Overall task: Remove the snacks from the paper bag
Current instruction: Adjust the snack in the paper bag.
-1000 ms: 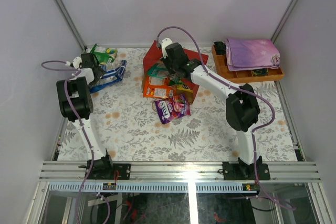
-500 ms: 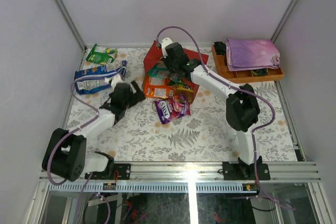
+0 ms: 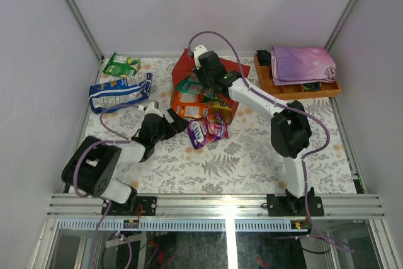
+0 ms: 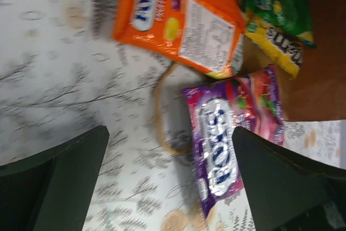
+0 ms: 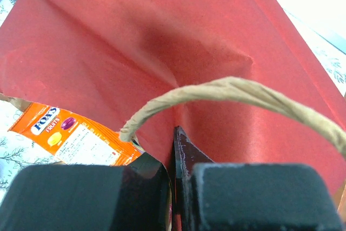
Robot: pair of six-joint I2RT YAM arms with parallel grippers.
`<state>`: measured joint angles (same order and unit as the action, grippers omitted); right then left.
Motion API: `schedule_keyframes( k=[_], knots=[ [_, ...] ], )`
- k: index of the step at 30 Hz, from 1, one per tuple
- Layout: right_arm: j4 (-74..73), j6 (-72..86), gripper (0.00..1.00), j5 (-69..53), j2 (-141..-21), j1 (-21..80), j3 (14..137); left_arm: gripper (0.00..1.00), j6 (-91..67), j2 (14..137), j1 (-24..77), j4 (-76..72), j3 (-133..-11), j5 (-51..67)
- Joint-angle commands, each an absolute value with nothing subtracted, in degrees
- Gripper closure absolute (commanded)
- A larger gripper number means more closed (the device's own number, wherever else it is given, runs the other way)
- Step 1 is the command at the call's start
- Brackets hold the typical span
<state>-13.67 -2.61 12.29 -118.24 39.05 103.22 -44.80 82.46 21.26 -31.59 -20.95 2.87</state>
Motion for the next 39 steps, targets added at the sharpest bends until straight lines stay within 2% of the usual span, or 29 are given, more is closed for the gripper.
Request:
schedule_keyframes(
  k=[1,4,6,10,14,15,27,32,36,39],
  knots=[
    [-10.22,-1.32,1.00,12.37,-116.78,38.85,103.52,0.02,-49.87,92.51,24.08,-40.72,-20.54,10.87],
    [-10.08,-1.42,1.00,12.65,-116.38,38.85,102.77,0.09,-53.67,99.34,26.57,-47.50,-20.96,13.97],
    [-10.00,-1.59,1.00,13.15,-116.16,38.83,102.57,0.20,-56.64,103.24,27.49,-51.70,-21.00,15.82],
    [-10.02,-1.83,1.00,13.43,-115.80,38.84,102.13,0.53,-61.56,107.30,27.77,-59.43,-18.79,16.38],
    [-9.84,-1.92,1.00,13.74,-115.83,38.85,101.97,0.96,-61.63,105.11,27.70,-57.44,-17.87,14.46],
    [-9.85,-1.88,1.00,13.65,-115.84,38.85,101.97,1.00,-61.05,103.69,27.69,-56.06,-17.70,13.76],
    [-9.44,-2.61,1.00,13.91,-117.21,38.85,102.80,1.00,-48.81,77.22,27.69,-21.11,-21.81,3.58],
    [-8.10,-2.68,1.00,14.13,-117.10,38.85,101.79,1.00,-46.97,65.00,27.06,-8.83,-21.09,-5.59],
    [-8.02,-2.35,1.00,13.17,-117.73,38.80,102.04,1.00,-47.05,57.19,22.57,-1.36,-21.41,-8.92],
    [-8.03,-1.93,1.00,12.43,-117.71,38.85,102.23,1.00,-46.76,53.51,16.00,1.78,-21.31,-7.12]
  ],
)
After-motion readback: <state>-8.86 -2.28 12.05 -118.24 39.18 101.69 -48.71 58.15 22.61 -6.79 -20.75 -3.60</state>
